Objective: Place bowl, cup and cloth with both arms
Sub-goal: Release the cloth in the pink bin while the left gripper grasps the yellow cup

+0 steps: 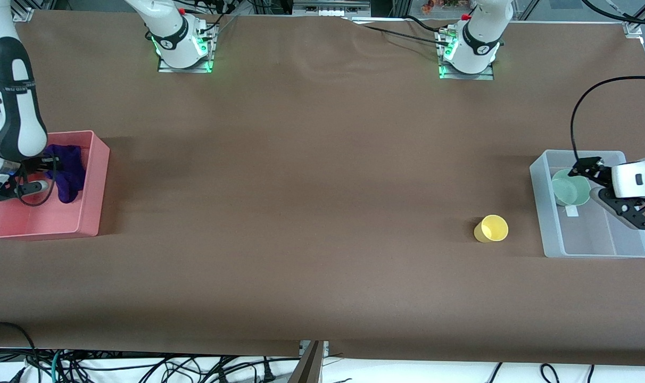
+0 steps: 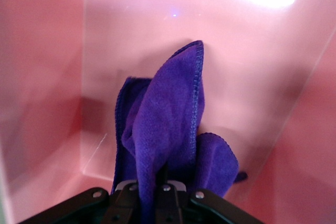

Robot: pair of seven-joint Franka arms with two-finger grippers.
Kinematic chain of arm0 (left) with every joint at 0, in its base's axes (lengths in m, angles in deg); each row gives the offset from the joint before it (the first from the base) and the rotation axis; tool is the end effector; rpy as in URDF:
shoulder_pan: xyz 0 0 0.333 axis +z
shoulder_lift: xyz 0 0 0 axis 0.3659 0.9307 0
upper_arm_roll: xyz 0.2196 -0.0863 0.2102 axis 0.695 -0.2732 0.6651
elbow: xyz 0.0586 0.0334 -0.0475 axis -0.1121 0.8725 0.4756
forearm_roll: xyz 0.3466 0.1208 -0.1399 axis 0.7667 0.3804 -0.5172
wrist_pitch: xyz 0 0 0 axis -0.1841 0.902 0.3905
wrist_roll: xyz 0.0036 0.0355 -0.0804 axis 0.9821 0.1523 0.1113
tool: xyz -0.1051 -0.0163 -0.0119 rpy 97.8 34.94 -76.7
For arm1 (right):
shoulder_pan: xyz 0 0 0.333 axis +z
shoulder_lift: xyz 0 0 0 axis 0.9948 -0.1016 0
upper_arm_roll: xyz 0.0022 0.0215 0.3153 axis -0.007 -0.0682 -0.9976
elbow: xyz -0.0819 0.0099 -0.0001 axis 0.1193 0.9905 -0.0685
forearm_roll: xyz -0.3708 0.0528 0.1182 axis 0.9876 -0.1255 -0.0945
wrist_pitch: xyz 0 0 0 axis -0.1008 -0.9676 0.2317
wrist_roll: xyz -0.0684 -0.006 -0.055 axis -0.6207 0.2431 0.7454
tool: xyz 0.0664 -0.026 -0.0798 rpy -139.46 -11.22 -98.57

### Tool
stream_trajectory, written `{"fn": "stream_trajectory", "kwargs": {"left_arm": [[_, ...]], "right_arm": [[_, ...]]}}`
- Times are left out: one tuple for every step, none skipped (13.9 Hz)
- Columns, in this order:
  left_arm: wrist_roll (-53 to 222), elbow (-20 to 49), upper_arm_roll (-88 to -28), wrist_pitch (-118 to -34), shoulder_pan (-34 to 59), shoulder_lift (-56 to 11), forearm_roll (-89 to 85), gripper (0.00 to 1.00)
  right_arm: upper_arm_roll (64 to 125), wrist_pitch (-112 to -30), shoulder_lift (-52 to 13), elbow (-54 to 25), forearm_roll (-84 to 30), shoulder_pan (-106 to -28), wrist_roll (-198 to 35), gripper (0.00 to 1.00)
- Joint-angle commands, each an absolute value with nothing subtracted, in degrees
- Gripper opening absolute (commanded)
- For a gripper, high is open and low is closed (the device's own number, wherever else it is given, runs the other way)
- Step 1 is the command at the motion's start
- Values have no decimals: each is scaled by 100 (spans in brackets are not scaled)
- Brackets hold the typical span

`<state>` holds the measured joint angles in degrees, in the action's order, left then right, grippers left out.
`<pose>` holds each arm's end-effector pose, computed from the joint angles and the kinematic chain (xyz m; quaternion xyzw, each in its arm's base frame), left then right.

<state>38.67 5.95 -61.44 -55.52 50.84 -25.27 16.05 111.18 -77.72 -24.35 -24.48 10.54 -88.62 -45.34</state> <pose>0.6226 0.1252 0.3963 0.9479 -0.2876 -0.1275 0.0494 0.5434 -0.2640 0.2406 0.9784 0.1419 -0.1495 0.0184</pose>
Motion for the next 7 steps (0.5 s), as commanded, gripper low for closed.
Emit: {"fn": "stream_trajectory", "kwargs": {"left_arm": [[5074,478,-6214,-5502,4688,-2309,1689,100],[5531,487,-6214,-5607,4495,-2283,1689,100],[5840,496,-6214,-5817,4397,-2169,1698,100],[6017,522,-6214,-6045,4379,-2003,1698,100],[6124,566,-6214,-6300,4335,-1853,1698,100],[6151,584,-6205,-6468,4308,-1721,1698,100],[6160,584,-6205,-6539,4308,-1616,1698,100]], "right_arm": [[11129,-7922,-2551,-2476,1004,-8883,-4462,0],[11129,-7974,-2578,-2484,995,-8883,-4462,0],[11129,-8001,-2621,-2493,934,-8883,-4462,0],[11129,-8001,-2648,-2528,820,-8883,-4462,0],[11129,-8010,-2648,-2572,802,-8883,-4462,0],[11129,-8019,-2657,-2590,802,-8883,-4462,0],[11129,-8028,-2666,-2599,802,-8883,-4462,0]]}}
